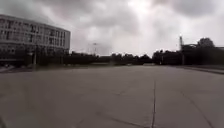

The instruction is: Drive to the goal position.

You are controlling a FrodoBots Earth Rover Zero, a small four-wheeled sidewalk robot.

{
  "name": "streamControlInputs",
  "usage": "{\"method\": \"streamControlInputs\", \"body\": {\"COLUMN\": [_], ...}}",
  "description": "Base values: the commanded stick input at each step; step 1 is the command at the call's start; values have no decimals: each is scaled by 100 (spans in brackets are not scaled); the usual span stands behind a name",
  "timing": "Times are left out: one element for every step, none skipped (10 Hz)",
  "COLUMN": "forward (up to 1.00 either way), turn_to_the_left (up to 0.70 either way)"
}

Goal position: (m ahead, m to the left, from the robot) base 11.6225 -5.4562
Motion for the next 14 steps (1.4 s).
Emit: {"method": "streamControlInputs", "body": {"forward": [70,70,70,70,70,70,70,70,70,70,70,70,70,70], "turn_to_the_left": [0,-7,-20,-24,-5,0,0,0,0,0,0,0,0,0]}}
